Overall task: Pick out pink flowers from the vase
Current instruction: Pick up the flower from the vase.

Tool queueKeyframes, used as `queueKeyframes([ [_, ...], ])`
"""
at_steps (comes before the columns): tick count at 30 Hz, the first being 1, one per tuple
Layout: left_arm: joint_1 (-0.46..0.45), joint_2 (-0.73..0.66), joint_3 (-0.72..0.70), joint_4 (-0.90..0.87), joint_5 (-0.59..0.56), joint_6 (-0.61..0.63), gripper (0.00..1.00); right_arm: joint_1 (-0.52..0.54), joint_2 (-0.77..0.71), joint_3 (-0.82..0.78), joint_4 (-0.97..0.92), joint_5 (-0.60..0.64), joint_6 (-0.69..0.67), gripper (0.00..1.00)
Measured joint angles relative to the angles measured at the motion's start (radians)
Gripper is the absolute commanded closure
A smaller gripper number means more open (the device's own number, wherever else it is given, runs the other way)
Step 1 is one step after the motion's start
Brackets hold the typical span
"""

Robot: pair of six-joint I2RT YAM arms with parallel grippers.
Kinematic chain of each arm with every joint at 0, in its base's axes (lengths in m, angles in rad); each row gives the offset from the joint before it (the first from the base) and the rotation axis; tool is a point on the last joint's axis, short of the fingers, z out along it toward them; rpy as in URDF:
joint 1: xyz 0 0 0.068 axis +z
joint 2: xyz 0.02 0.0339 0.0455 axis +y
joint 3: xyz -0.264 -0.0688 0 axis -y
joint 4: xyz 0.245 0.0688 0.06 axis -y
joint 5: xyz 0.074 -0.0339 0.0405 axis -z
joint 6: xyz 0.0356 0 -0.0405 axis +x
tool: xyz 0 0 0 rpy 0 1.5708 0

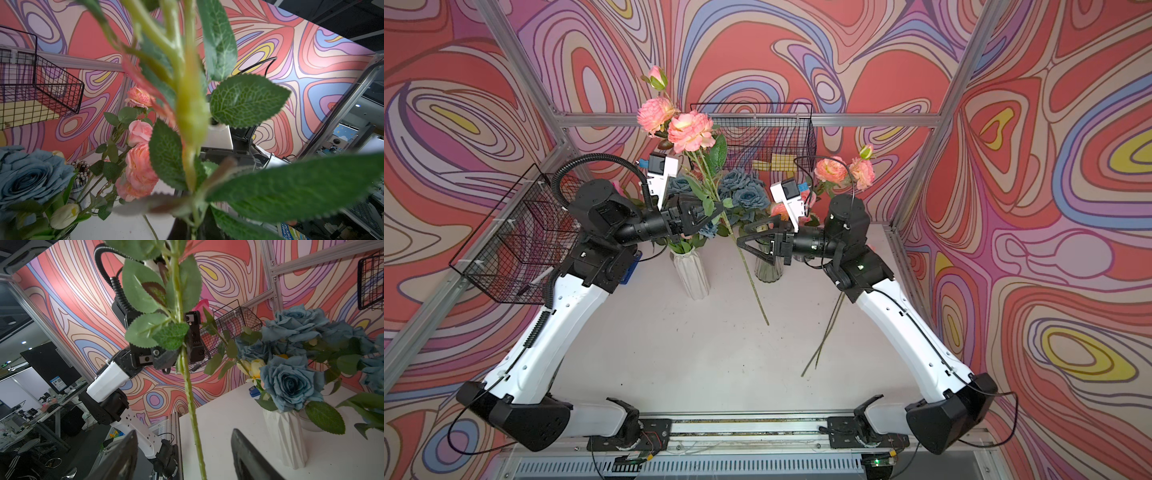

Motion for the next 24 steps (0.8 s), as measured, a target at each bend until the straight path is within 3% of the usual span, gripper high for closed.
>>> queueKeyframes([
  [8,-0.027,-0.002,-0.006,-0.016,-0.022,0.002,1.00,0.011,0.003,0.000,-0.002,-0.002,-0.009,0.40],
  [15,-0.052,-0.002,-0.007,-0.017,-0.023,0.003,1.00,0.013,0.010,-0.005,-0.008,-0.003,-0.016,0.54],
  [21,-0.071,-0.002,-0.007,-0.022,-0.026,0.008,1.00,0.017,0.010,-0.018,-0.008,-0.014,-0.012,0.66],
  [24,-0.081,-0.002,-0.010,-0.023,-0.032,0.014,1.00,0.019,0.010,-0.018,-0.008,-0.017,-0.011,0.79],
])
